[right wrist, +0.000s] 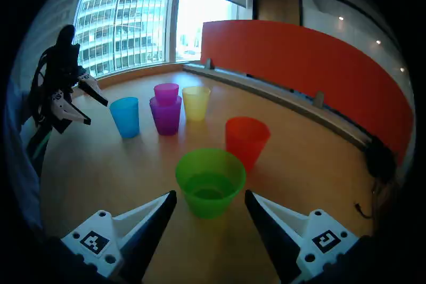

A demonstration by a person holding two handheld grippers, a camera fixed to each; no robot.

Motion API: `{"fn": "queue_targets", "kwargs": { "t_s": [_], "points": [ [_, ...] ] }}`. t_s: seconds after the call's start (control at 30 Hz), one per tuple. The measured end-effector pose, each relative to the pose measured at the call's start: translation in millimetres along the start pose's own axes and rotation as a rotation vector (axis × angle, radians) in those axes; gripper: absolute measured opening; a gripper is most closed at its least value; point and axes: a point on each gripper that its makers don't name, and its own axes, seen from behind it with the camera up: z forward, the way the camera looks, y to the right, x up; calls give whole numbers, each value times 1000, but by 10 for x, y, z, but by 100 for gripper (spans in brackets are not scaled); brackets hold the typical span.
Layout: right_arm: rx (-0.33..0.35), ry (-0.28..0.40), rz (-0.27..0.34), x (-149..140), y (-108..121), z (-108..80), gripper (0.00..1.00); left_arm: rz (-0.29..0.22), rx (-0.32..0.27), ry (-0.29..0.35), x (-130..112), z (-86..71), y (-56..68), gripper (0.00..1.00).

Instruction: Pour water

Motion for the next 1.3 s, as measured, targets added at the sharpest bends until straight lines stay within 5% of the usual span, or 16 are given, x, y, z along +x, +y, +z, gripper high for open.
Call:
{"fn": "queue_targets", "kwargs": {
  "t_s": [0.4,0.67,1.07,1.3],
  "points": [
    [-41,9,5,-70,-31,-309,100,8,19,8,-20,-65,26,98],
    [-100,45,57,-23,-24,-444,100,-19,59,24,-6,-62,-65,98],
    [-289,143,125,125,165,-676,99,-76,199,91,-32,-63,-416,98],
    [-416,233,172,299,328,-841,99,-137,292,204,110,-194,-656,98]
  ]
}}
